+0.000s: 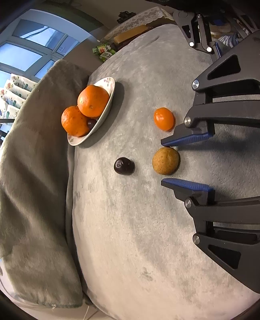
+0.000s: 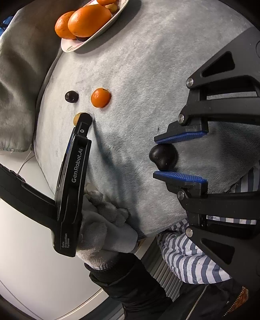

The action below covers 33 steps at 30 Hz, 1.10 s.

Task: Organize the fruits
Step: 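Close the right tool on the black plum while the left tool closes on the brown kiwi, then carry the plum over the plate with the right tool while the left tool lifts the kiwi toward it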

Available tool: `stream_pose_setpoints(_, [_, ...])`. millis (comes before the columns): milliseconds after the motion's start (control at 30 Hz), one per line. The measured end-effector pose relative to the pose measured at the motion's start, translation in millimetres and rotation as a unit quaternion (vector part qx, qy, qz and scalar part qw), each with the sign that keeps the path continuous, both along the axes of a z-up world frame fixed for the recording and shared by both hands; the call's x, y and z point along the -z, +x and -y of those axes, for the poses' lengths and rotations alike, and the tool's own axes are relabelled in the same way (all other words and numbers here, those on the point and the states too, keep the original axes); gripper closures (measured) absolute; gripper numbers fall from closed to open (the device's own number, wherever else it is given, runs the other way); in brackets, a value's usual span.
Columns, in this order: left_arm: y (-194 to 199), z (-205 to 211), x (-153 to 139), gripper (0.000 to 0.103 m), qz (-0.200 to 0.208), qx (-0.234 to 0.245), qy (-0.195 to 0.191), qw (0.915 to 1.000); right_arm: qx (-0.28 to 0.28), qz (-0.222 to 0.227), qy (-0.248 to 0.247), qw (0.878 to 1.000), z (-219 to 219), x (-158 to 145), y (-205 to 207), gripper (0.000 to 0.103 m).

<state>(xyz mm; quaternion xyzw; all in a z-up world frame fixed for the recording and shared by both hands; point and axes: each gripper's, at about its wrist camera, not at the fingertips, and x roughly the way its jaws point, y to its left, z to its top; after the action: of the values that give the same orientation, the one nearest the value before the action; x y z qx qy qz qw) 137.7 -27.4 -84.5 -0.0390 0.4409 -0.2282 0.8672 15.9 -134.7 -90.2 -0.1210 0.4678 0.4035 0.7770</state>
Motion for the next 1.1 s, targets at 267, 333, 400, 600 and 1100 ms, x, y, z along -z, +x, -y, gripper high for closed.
stream_pose_setpoints(267, [-2, 6, -2, 0.076, 0.009, 0.004, 0.012, 0.9999, 0.0, 0.005, -0.006, 1.0, -2, 1, -3, 0.075])
stream_pose_setpoints(333, [-3, 4, -2, 0.076, 0.009, 0.001, 0.008, 0.9999, 0.004, 0.005, -0.002, 1.0, -1, 1, -4, 0.075])
stream_pose_setpoints(400, [-3, 3, -4, 0.076, 0.011, -0.003, 0.005, 0.9999, 0.007, 0.007, 0.0, 1.0, 1, -1, -4, 0.075])
stream_pose_setpoints(600, [-9, 4, -15, 0.076, 0.027, -0.004, 0.002, 0.9996, 0.024, 0.016, 0.01, 1.0, 10, -8, 1, 0.075])
stream_pose_setpoints(1100, [-16, 24, -45, 0.076, 0.065, 0.011, -0.013, 0.9977, 0.081, 0.05, 0.027, 0.995, 41, -30, 17, 0.075])
